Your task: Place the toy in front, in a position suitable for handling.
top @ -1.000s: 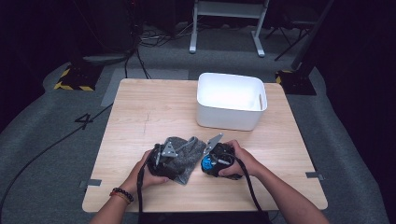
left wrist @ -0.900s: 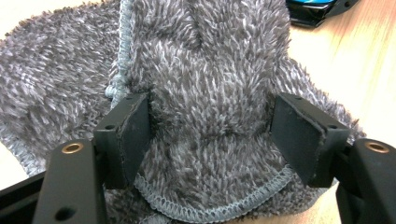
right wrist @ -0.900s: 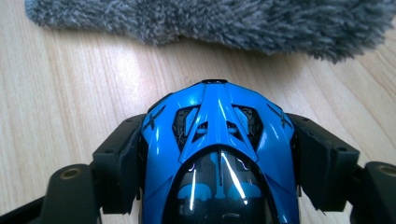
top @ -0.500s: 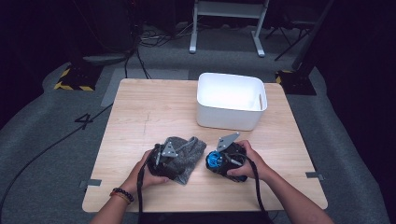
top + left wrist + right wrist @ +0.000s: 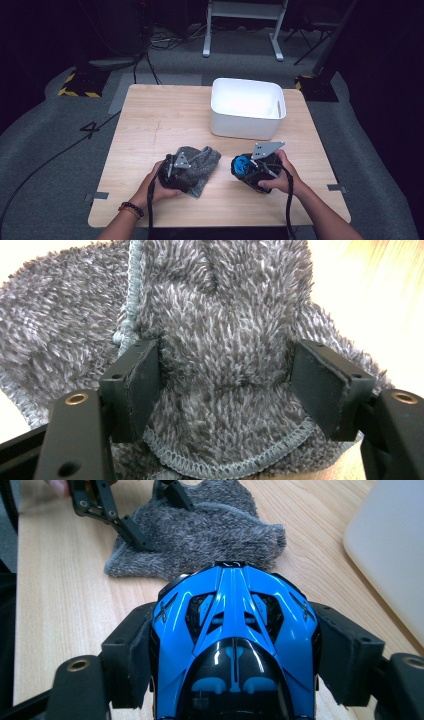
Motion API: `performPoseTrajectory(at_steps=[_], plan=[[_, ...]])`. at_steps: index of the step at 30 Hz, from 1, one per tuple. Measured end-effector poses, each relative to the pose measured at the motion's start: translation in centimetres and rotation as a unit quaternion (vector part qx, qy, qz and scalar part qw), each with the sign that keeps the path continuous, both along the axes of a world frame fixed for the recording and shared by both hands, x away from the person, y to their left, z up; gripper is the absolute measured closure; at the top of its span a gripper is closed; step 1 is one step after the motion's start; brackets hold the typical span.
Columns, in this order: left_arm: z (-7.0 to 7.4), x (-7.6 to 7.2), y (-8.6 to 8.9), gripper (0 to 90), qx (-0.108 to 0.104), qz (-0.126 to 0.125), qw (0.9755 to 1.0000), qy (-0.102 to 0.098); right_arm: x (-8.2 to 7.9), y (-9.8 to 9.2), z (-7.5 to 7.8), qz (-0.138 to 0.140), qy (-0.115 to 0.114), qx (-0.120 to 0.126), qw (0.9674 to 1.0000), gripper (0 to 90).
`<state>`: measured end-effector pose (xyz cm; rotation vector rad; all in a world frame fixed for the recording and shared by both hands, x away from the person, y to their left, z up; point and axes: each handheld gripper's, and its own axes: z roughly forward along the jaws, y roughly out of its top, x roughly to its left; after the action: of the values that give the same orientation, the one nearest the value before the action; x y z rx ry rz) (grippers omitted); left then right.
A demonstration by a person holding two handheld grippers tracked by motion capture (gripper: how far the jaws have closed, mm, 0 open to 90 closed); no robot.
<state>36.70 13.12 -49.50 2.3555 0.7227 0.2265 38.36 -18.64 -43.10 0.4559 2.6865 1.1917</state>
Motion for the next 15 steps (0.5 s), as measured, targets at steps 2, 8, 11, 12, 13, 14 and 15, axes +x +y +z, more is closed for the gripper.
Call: performPoseTrajectory(at_steps=[2, 8, 11, 12, 13, 14, 15], plan=[[0.0, 0.0, -0.1, 28.7, 0.002, 0.001, 1.0, -0.003, 0.0, -0.1, -0.1, 0.002, 0.0, 0.004, 1.0, 26.5], [0.4, -0.4, -0.5, 26.3, -0.012, -0.003, 0.9999, -0.005, -0.1, -0.8, -0.1, 0.003, -0.005, 0.003, 1.0, 26.6], [0.9, -0.6, -0.8, 24.8, -0.026, -0.003, 0.9996, -0.014, -0.2, -1.5, 0.0, 0.002, -0.005, 0.013, 0.9999, 26.6], [1.4, -0.8, -1.1, 23.8, -0.032, -0.001, 0.9992, -0.024, -0.3, -1.9, 0.3, 0.002, -0.007, 0.023, 0.9997, 26.6], [1.7, -0.9, -1.2, 24.0, -0.035, 0.002, 0.9989, -0.03, -0.3, -2.1, 0.5, 0.002, -0.006, 0.028, 0.9996, 26.5], [1.7, -0.9, -1.2, 25.4, -0.035, 0.002, 0.9989, -0.03, -0.3, -2.1, 0.5, 0.002, -0.006, 0.028, 0.9996, 26.5], [2.0, -1.0, -1.3, 25.4, -0.036, 0.004, 0.9985, -0.042, -0.4, -2.3, 0.6, 0.001, -0.01, 0.031, 0.9995, 26.6]])
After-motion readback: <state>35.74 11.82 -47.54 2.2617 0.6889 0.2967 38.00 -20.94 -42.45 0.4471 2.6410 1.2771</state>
